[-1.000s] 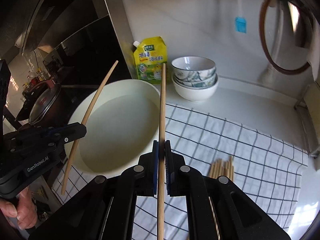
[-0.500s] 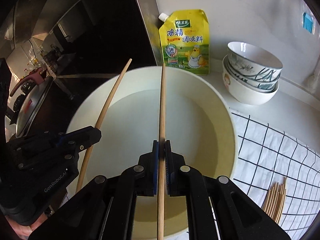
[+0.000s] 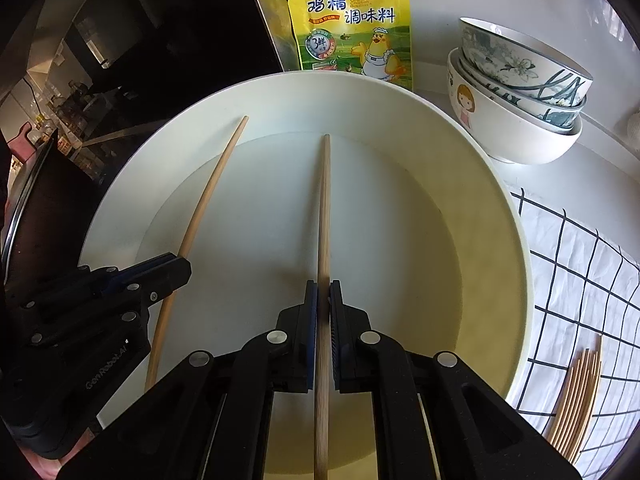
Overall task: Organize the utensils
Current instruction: 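Carry the chopstick in the left tool over the white basin while the right tool carries its chopstick there, then open the left tool to drop its chopstick into the basin while the right tool opens too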
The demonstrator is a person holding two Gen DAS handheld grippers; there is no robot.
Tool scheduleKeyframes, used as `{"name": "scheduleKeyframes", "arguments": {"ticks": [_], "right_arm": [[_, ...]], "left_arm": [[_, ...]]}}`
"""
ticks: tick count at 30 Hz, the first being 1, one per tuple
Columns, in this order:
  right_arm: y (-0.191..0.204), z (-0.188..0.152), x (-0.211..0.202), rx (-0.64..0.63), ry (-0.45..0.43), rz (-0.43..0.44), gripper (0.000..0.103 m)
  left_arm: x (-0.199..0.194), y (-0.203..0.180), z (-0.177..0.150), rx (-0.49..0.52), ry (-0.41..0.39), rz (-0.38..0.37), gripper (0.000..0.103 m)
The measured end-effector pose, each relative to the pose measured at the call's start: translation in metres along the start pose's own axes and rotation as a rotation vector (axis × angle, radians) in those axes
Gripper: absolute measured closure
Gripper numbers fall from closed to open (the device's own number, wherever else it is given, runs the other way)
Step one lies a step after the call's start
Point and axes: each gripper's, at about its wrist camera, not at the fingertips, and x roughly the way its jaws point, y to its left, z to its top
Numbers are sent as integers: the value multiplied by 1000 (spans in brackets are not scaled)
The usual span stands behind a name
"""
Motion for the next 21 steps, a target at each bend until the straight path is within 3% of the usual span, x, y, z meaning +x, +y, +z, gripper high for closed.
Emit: {"name": "scheduleKeyframes", "arguments": {"ticks": [4, 6, 9, 21], "right_arm": [[1, 3, -2, -2, -22, -22, 89], [1, 3, -4, 0, -30, -28, 86], [0, 3, -10, 2, -39, -33, 85], [2, -19, -49, -6, -108, -54, 80]], "left_arm": [[2, 3, 2, -11, 4, 12, 88], [0, 6, 0, -21, 2, 13, 75], [-5, 9, -2, -32, -7, 21, 66], [-41, 9, -15, -40, -58, 36, 60]]}}
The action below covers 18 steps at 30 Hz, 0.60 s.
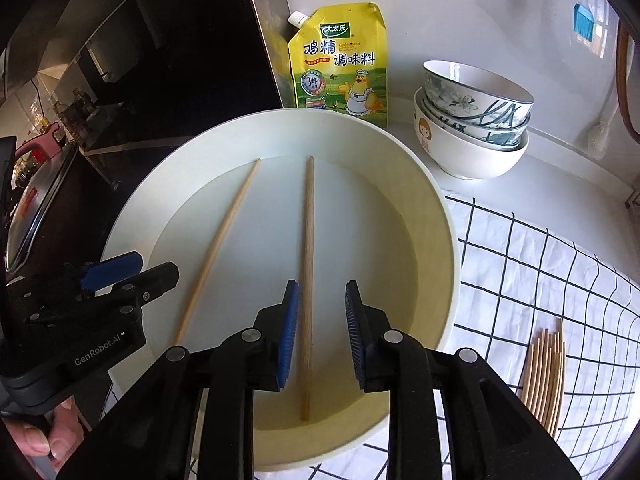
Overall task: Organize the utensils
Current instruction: 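Open the left tool to drop its chopstick into the basin while the right tool opens too, then move both open tools back over the chopstick pile on the cloth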
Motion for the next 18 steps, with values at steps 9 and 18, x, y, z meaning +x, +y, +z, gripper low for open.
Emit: {"name": "scheduleKeyframes", "arguments": {"ticks": [9, 18], "right_arm": [[-15, -28, -36, 23, -31, -14, 78], [-47, -64, -79, 54, -68, -51, 74]], "left_arm": [[-36, -17, -23, 4, -49, 5, 55], [-59, -59, -50, 39, -57, -26, 52]]}}
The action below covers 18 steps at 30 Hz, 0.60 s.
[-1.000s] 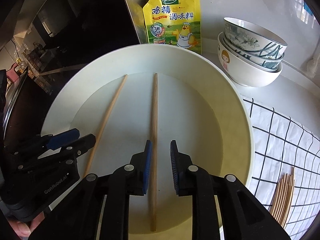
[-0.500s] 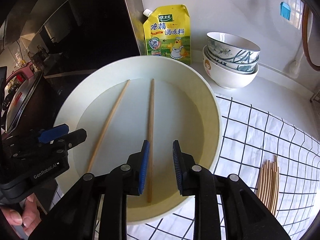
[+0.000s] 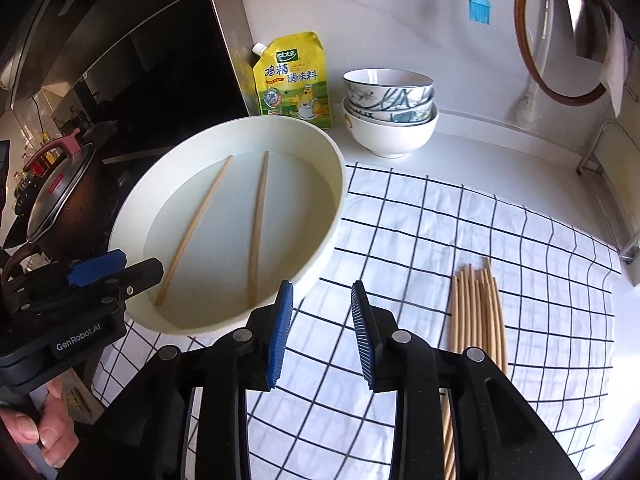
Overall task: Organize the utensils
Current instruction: 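Move both open tools back over the chopstick pile on the cloth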
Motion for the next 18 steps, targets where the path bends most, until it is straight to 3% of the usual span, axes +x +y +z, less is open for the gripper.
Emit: {"name": "scheduleKeyframes", "arguments": {"ticks": [18], "right_arm": [[-113, -60, -47, 94, 15, -175, 70]], "left_arm": [[-6, -111, -29, 86, 22, -93, 51]]}}
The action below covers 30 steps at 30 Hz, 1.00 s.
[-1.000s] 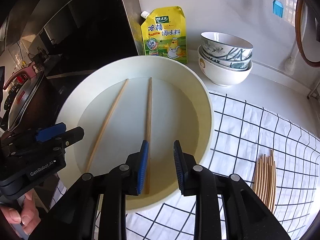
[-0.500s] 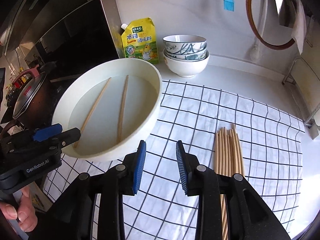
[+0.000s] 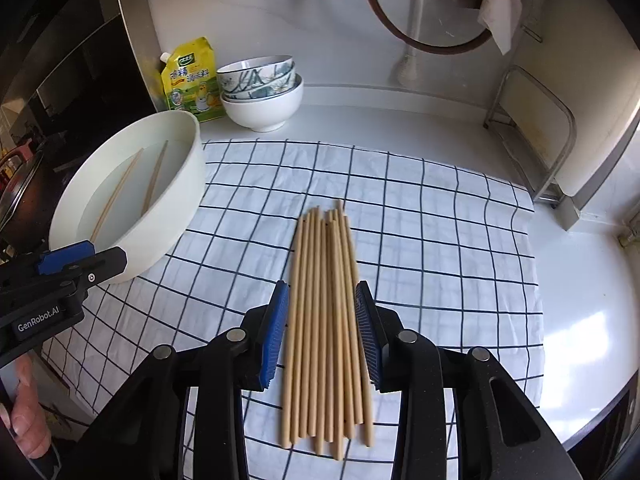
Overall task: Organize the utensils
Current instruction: 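Move both open tools back over the chopstick pile on the cloth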
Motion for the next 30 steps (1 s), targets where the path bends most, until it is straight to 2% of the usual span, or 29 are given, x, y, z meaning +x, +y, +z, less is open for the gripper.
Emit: {"name": "scheduleKeyframes", "arguments": {"ticks": [14, 22, 30], "right_arm": [[-58, -21, 5, 56, 17, -42, 68], [-76, -29, 20, 72, 38, -39, 65], [-84, -39, 44, 72, 74, -14, 62]], "left_arm": [[22, -60, -17, 70, 46, -5, 51], [38, -78, -24, 80, 67, -2, 51], [59, -86, -30, 71, 87, 21, 46]]}}
